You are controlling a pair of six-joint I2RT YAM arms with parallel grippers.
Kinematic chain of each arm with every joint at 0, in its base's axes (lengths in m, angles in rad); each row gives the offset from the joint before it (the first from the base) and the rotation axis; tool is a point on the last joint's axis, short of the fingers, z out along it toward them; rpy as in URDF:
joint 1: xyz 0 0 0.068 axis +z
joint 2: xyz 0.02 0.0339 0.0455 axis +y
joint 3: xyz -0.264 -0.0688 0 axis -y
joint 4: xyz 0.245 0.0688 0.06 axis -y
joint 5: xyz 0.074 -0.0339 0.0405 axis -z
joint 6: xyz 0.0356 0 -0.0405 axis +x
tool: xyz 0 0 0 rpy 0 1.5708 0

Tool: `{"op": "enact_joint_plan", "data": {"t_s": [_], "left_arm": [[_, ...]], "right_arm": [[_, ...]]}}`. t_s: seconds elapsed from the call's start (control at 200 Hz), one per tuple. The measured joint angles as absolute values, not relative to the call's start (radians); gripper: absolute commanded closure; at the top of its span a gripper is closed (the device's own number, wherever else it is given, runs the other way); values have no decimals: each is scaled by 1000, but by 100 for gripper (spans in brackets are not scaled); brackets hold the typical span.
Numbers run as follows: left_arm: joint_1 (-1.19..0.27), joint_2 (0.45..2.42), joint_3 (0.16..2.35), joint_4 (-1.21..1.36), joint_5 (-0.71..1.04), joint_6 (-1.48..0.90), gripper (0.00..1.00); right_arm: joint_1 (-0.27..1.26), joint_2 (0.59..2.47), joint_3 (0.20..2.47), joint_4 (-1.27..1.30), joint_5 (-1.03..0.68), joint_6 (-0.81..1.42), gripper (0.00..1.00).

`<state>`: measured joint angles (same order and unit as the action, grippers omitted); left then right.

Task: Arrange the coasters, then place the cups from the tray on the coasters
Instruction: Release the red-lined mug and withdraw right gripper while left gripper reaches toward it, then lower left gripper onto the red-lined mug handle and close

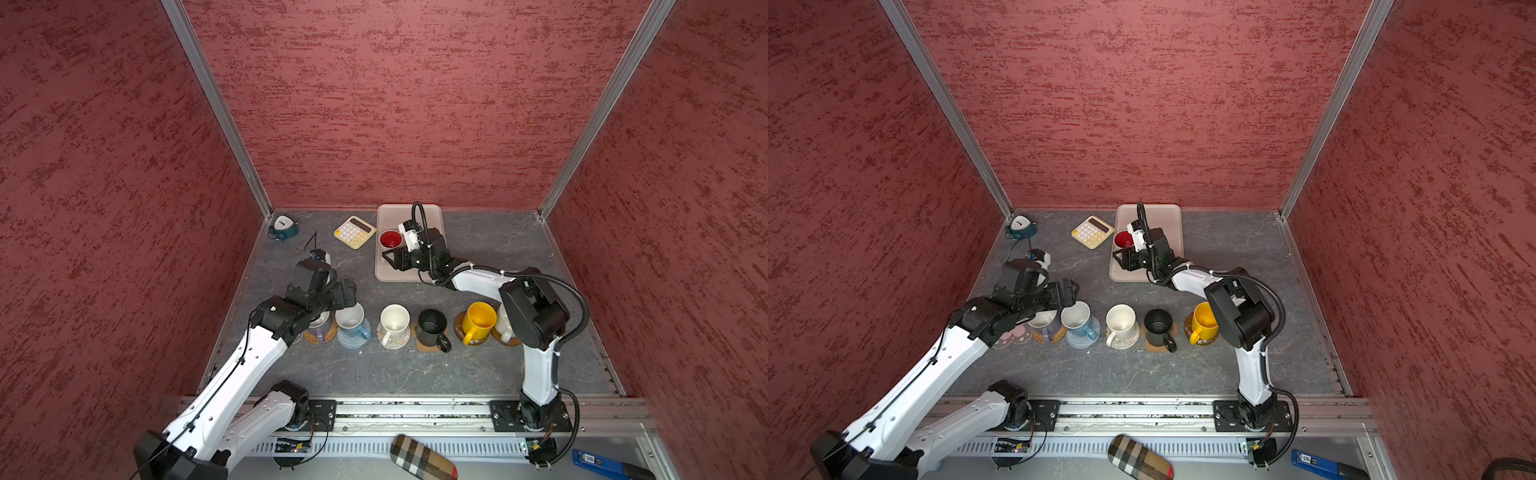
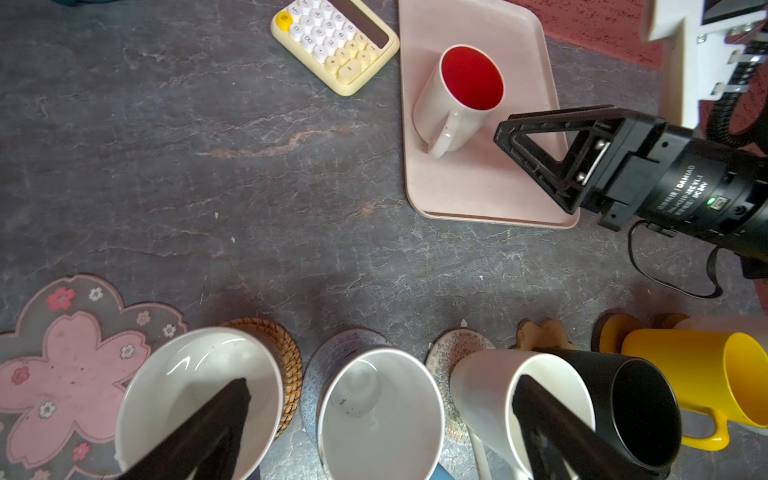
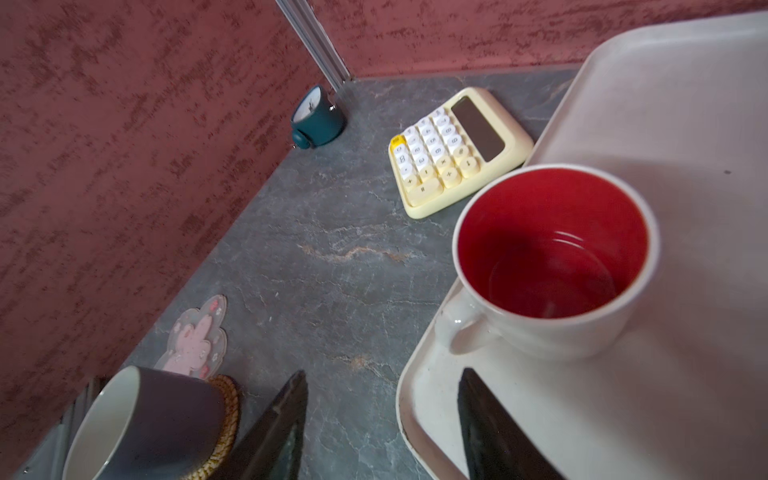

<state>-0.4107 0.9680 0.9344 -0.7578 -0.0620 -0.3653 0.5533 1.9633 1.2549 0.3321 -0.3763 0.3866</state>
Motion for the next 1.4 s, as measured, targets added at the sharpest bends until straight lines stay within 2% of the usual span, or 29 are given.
{"op": "enact_joint_plan", "data": {"t_s": [0.23, 0.451, 0.691, 1.147, 1.403], "left_arm": [[-416, 1147, 1041, -740, -28, -317, 0], [-423, 1319, 1134, -736, -22, -289, 1], [-436, 1511, 1278, -735, -24, -262, 3], [-444, 1861, 1523, -732, -24, -245, 11], [-443, 1963, 1608, -732, -25, -229, 16]], "right_arm": [[432, 1837, 1100, 428, -427, 448, 1], [299, 1728, 943, 599, -469, 588, 1], [195, 1718, 826, 772, -476, 709, 1], [187, 1718, 822, 783, -395, 635, 1], [183, 1718, 822, 797, -395, 634, 1]]}}
